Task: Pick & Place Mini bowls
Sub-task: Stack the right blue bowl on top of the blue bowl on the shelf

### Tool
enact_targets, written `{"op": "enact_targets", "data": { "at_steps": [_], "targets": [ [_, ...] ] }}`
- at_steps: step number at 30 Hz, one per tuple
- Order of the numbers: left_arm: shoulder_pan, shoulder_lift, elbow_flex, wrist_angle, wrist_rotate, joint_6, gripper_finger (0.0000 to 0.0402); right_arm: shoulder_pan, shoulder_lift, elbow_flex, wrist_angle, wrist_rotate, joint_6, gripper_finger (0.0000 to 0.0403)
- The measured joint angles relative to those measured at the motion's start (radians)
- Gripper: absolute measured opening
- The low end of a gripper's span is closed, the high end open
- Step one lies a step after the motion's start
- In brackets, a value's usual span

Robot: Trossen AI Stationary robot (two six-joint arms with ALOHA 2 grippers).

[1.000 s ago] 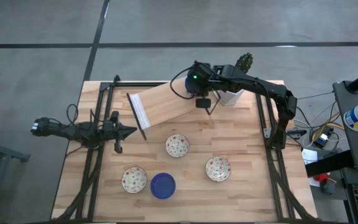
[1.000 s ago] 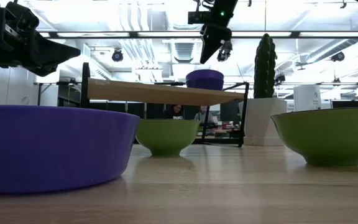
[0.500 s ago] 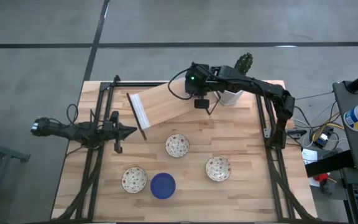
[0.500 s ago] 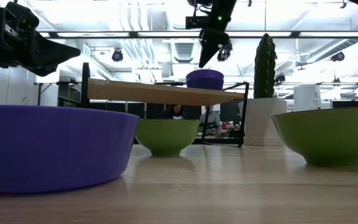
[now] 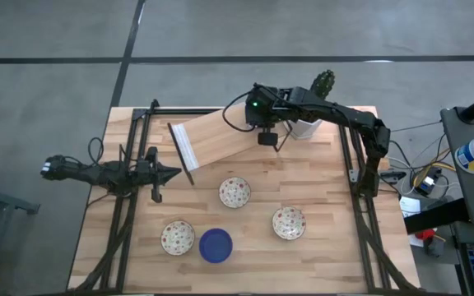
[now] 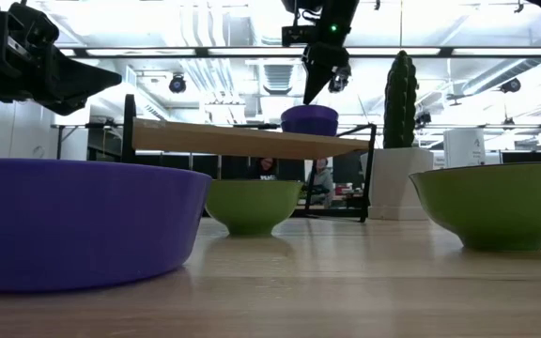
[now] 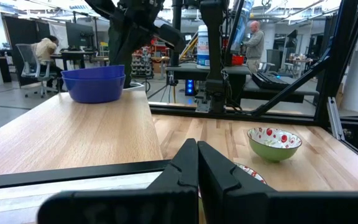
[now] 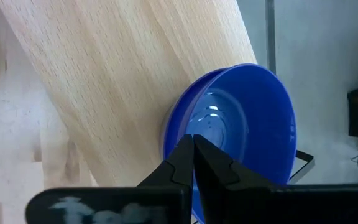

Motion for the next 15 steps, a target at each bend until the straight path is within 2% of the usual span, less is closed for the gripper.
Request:
{"op": "enact_targets", "data": {
  "at_steps": [15],
  "targets": [
    [0.0, 0.0, 0.0, 0.0, 0.0, 0.0, 0.0, -0.002, 0.001, -0.006, -0.002, -0.022, -0.003, 0.0008]
  ]
}}
